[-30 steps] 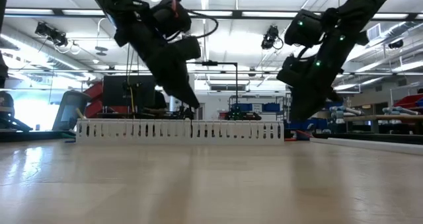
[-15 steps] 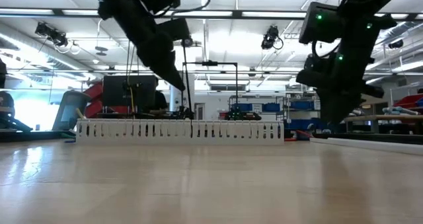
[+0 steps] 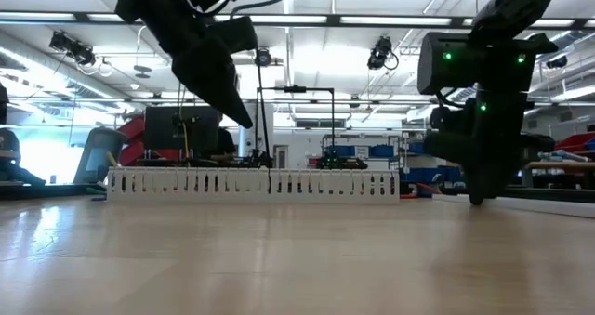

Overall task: Ziptie cables
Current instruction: Close the white cable duct cover

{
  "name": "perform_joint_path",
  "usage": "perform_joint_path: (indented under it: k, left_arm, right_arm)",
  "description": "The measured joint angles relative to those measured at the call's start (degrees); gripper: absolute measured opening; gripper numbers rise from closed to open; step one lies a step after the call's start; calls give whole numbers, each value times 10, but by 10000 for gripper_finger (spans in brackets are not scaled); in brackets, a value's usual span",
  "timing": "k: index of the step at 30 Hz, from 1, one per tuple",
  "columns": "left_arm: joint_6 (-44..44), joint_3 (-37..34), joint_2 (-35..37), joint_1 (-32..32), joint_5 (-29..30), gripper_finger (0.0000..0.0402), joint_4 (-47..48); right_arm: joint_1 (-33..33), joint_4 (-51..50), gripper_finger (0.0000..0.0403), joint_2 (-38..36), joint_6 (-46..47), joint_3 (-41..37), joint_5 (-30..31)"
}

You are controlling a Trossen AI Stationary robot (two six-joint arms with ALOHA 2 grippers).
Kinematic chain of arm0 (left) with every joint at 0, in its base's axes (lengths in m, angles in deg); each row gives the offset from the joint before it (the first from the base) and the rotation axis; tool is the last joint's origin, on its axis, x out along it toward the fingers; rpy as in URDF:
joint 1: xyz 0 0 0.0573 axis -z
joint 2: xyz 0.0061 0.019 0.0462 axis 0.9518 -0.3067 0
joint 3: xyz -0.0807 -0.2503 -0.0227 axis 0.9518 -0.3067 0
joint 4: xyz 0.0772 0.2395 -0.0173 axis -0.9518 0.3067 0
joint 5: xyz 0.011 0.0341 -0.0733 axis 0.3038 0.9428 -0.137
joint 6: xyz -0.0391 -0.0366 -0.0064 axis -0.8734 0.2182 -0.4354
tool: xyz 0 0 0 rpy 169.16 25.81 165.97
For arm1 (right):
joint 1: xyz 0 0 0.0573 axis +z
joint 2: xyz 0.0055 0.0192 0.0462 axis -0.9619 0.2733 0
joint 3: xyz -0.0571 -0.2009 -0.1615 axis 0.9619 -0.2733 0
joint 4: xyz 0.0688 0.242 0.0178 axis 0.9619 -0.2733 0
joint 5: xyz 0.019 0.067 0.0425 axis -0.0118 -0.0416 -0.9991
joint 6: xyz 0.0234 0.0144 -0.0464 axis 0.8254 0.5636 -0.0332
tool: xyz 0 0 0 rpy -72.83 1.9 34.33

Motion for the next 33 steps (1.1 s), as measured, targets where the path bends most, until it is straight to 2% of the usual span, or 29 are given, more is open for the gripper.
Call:
perform_joint_path:
  k: [4, 5, 18, 33]
  left_arm:
    - [-1, -1, 0, 4, 21, 110, -5]
    - [-1, -4, -2, 4, 24, 110, -9]
    - [-24, -125, -3, 4, 21, 110, -84]
    - [-29, -117, -3, 4, 4, 110, -112]
  right_arm:
    - [8, 0, 18, 7, -5, 0, 2]
    - [11, 1, 11, 7, -8, 0, 2]
    - [59, -2, 1, -61, -11, -5, -22]
    - [117, 139, 0, -129, -73, -4, -10]
